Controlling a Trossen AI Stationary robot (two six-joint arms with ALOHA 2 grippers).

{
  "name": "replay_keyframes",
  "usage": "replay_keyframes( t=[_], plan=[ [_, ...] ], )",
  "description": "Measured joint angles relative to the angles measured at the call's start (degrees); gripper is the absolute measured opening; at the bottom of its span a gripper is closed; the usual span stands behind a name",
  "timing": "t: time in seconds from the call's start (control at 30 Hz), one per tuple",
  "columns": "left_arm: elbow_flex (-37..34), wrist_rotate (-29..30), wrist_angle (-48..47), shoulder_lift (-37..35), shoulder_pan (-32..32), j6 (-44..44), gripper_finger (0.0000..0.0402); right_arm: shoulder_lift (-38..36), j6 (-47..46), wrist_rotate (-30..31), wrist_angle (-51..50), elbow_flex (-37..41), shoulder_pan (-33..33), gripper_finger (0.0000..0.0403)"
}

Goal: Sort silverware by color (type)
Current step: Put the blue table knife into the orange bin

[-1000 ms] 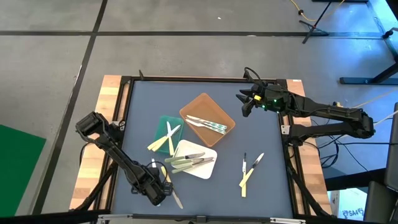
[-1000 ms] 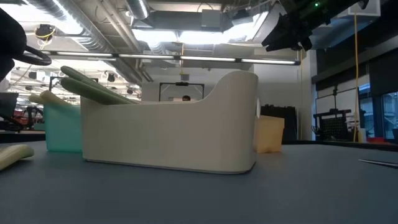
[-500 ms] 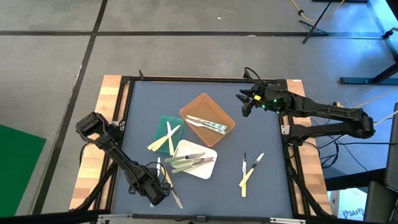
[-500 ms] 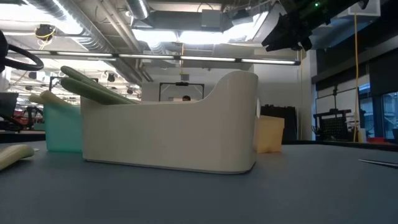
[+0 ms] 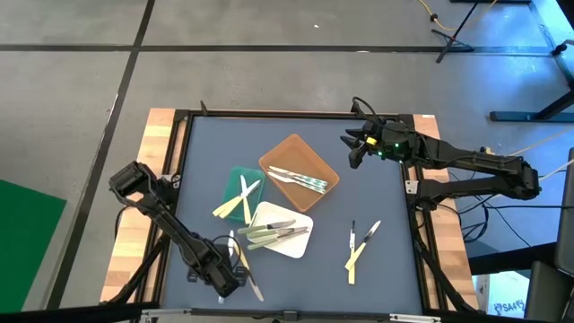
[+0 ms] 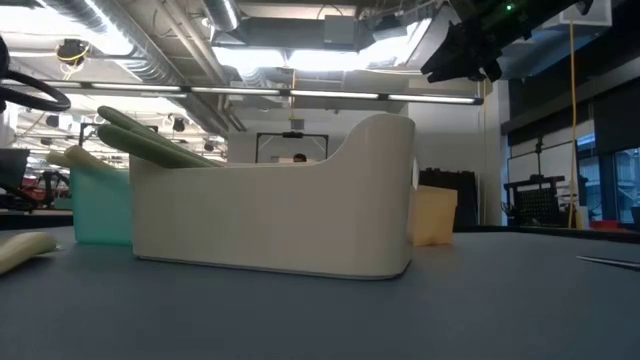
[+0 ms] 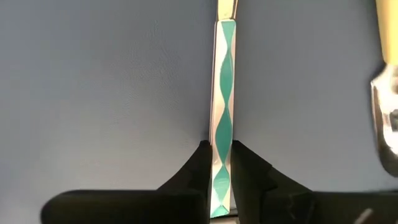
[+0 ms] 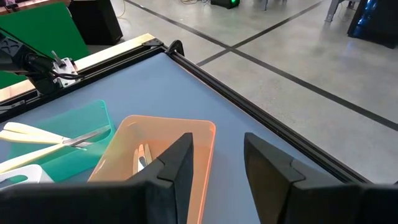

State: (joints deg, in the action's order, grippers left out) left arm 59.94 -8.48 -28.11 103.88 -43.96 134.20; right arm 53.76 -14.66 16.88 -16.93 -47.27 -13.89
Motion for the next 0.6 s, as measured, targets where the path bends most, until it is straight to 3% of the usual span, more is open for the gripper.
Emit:
replay_keyframes(
  t=[0.4,0.6],
  plan=[
    [0.0,0.74,6.84,0.0,-0.83,-2.53,0.0028,0.0,0.0,0.0,0.01,0.0,0.0,0.0129],
    [0.0,4.06,7.36,-0.71,-1.93,-0.82,0.0028,0.0,0.0,-0.01,0.0,0.0,0.0,0.0129]
  ],
)
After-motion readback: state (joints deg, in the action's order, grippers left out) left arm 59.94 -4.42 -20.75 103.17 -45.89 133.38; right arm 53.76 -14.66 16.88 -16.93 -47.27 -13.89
